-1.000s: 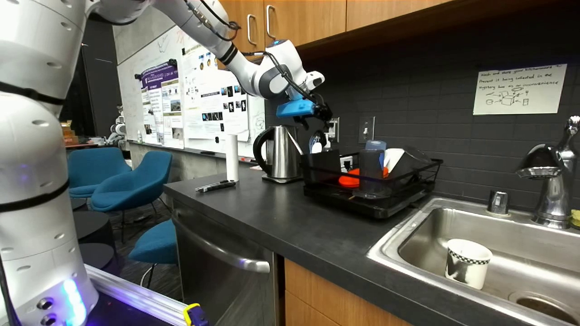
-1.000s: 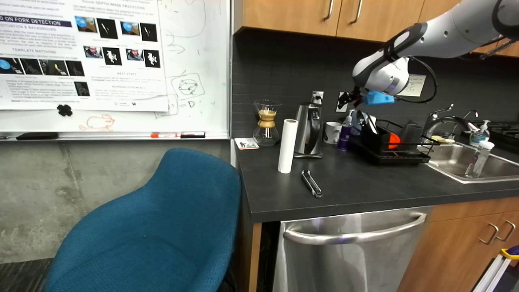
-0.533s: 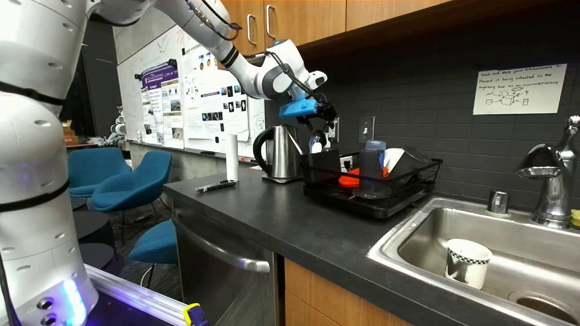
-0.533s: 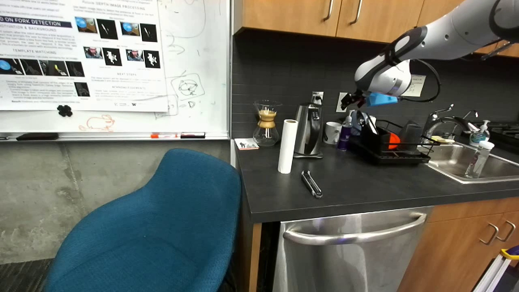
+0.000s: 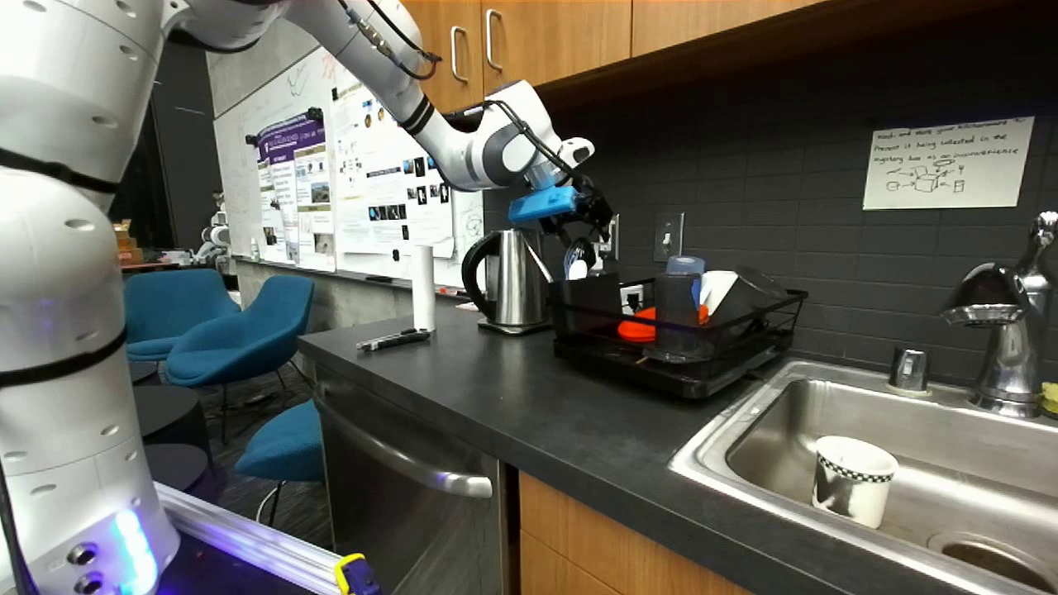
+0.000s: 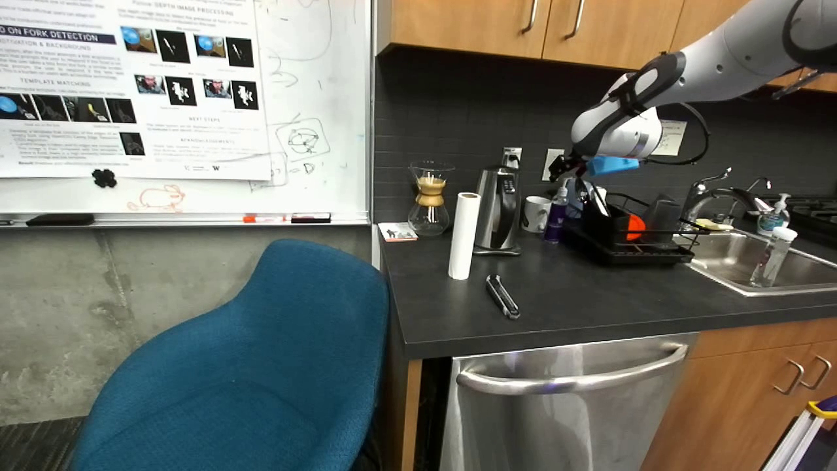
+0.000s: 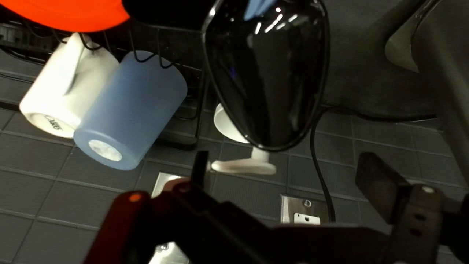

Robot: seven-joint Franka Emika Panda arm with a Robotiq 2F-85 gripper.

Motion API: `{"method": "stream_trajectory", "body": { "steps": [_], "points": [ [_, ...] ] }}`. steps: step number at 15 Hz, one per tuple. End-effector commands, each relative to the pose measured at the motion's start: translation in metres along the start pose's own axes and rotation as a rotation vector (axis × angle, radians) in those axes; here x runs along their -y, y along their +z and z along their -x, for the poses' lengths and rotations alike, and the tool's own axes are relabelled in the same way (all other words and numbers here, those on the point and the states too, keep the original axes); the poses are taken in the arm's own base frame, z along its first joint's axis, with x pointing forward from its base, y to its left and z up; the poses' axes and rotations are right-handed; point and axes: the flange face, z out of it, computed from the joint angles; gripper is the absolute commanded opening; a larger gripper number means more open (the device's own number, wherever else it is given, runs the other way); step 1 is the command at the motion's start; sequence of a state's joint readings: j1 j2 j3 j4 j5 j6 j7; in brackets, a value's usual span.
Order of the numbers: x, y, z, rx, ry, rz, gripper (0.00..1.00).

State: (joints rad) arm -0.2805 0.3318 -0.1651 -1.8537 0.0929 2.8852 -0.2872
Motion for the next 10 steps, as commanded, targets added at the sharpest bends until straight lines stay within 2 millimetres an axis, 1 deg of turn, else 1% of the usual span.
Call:
{"method": "stream_trajectory", "body": {
  "steps": [1,2,4,6,10],
  "points": [
    [0.0020,0.0004,-0.0013,0.007,0.007,0.014,0.93],
    [0.0020,0.0004,-0.0016,0.008,0.011,0.015,0.74],
    [0.0019,-0.0002,-0.0024,0.009,0.018,0.017,0.61],
    [0.0017,-0.0005,-0.0027,0.009,0.024,0.016,0.45],
    [0.0015,-0.0005,-0.0023,0.011,0.033,0.016,0.15]
  ]
}}
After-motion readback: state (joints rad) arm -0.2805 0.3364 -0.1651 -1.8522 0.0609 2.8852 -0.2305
